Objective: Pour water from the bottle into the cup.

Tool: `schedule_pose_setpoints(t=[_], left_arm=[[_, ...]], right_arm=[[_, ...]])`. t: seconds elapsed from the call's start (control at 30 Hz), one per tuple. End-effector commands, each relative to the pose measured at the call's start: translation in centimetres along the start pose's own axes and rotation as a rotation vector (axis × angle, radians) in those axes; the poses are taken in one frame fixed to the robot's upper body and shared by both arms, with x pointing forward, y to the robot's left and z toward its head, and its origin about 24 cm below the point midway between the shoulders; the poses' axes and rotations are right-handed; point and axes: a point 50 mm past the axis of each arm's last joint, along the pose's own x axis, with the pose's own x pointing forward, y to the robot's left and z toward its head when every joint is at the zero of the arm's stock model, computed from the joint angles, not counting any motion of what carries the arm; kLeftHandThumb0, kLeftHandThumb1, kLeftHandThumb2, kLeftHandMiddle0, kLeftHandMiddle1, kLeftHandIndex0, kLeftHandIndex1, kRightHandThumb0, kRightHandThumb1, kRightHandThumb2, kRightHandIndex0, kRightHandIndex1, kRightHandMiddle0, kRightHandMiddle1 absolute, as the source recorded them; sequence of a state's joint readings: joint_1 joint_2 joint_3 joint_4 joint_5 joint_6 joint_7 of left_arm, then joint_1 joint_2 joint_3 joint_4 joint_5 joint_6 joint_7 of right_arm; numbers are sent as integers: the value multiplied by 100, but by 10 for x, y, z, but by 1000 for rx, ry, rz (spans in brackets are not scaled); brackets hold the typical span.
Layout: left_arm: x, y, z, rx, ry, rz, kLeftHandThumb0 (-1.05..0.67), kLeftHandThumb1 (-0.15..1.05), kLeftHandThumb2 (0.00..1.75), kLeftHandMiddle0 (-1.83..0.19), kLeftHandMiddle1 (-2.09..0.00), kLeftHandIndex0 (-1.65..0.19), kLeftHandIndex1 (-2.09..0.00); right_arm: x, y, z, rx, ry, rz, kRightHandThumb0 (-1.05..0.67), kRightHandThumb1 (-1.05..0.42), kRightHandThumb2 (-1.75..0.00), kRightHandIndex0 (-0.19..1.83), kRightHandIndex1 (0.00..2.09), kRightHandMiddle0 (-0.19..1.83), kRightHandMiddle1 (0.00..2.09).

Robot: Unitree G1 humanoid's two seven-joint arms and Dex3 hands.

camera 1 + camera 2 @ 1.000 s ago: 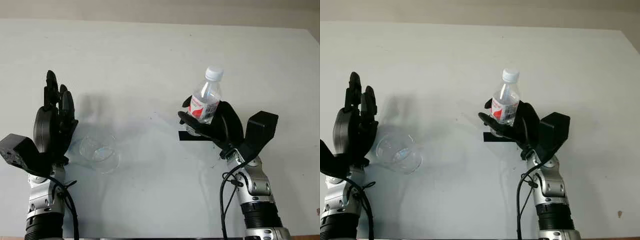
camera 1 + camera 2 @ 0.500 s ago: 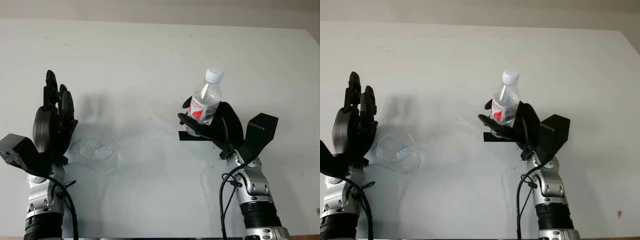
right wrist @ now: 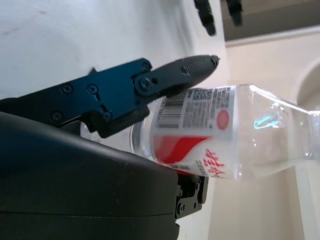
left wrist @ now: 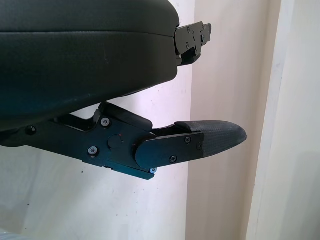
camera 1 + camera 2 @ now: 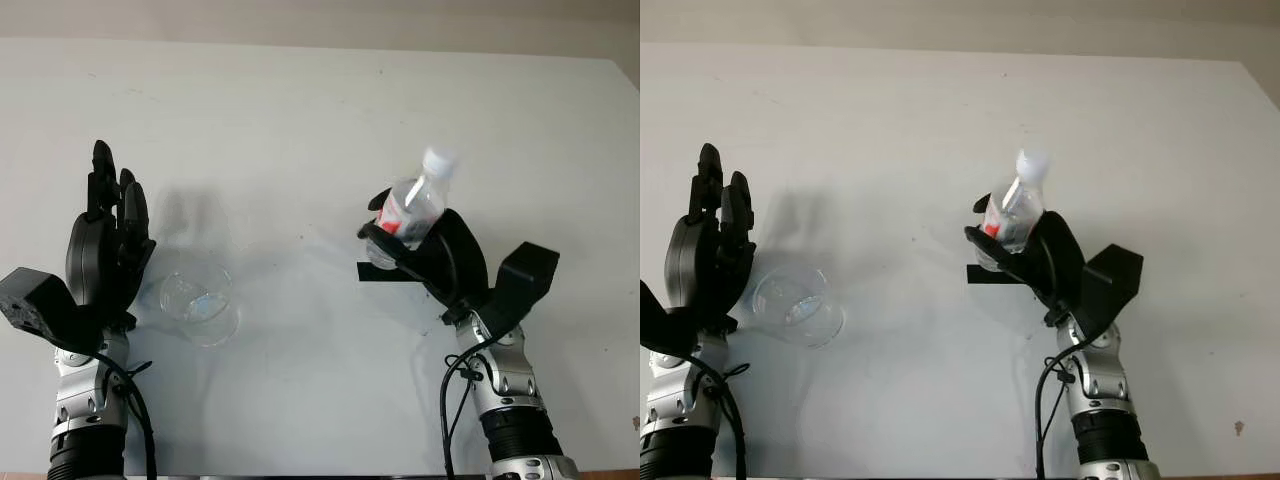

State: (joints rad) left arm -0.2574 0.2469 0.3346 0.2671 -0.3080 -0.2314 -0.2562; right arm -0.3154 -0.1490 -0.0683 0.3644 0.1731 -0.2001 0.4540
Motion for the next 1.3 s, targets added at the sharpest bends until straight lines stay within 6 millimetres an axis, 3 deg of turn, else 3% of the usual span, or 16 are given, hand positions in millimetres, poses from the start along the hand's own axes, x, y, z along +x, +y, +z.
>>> schedule_pose_setpoints(t=[0.0, 0.1, 0.43, 0.6, 0.8, 1.27], left_arm=[[-1, 4, 2, 12, -4, 2, -74, 105, 54, 19, 0, 19, 0], [-1, 4, 2, 11, -3, 1, -73, 105, 55, 19, 0, 19, 0], [0, 3, 2, 8, -2, 3, -75, 105, 53, 19, 0, 19, 0], [0, 3, 2, 1, -6, 2, -73, 105, 54, 19, 0, 19, 0], [0, 4, 2, 12, -5, 1, -75, 105, 54, 19, 0, 19, 0], [1, 4, 2, 9, -2, 2, -74, 105, 54, 19, 0, 19, 0]], right_arm=[[-12, -1, -14, 2, 62, 7, -67, -102, -5, 8, 16, 8, 42], [-15, -2, -18, 36, 72, 10, -64, -102, -5, 7, 7, 11, 24], [-19, -5, -19, -21, 75, -11, -67, -99, -5, 9, 7, 15, 18], [-18, -8, -14, -154, 44, 29, -85, -96, -5, -17, 0, -15, 2], [-14, -19, -7, -178, 5, -5, -96, -97, -6, -19, 0, -19, 0], [-17, -28, 2, -199, -33, -89, -95, -95, -6, -19, 0, -19, 0]])
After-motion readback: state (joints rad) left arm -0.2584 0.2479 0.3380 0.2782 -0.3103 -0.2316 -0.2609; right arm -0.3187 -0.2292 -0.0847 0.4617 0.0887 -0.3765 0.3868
